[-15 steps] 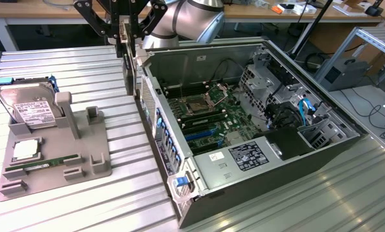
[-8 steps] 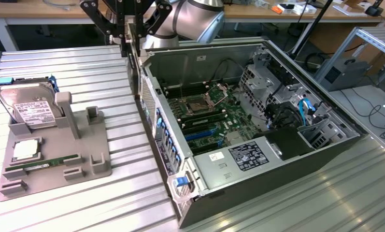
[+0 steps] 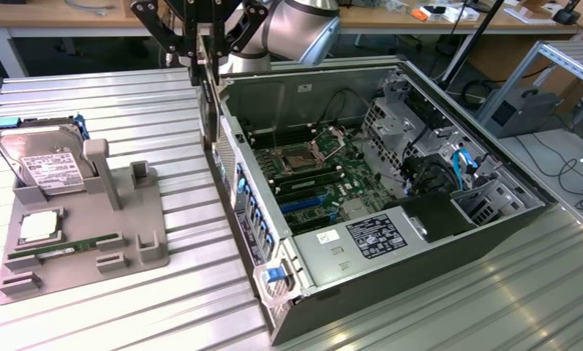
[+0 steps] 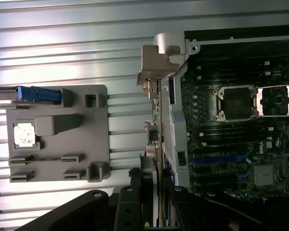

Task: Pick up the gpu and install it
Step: 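Pick up the gpu and move the gpu toward the slot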

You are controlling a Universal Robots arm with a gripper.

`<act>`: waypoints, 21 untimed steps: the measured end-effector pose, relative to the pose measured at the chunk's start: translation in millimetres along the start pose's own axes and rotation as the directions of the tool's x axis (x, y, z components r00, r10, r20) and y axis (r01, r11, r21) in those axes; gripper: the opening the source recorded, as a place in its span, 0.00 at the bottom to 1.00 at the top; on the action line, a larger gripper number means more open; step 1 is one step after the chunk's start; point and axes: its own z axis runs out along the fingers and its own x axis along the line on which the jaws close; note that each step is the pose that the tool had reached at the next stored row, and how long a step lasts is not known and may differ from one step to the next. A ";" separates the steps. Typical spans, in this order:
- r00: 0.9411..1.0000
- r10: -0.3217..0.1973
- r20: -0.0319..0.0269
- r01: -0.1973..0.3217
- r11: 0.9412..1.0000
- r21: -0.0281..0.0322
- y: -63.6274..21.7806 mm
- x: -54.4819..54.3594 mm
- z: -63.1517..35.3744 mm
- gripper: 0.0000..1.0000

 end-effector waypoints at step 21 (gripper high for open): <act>1.000 0.000 0.000 0.000 1.000 0.000 2.8 -37.0 1.0 0.27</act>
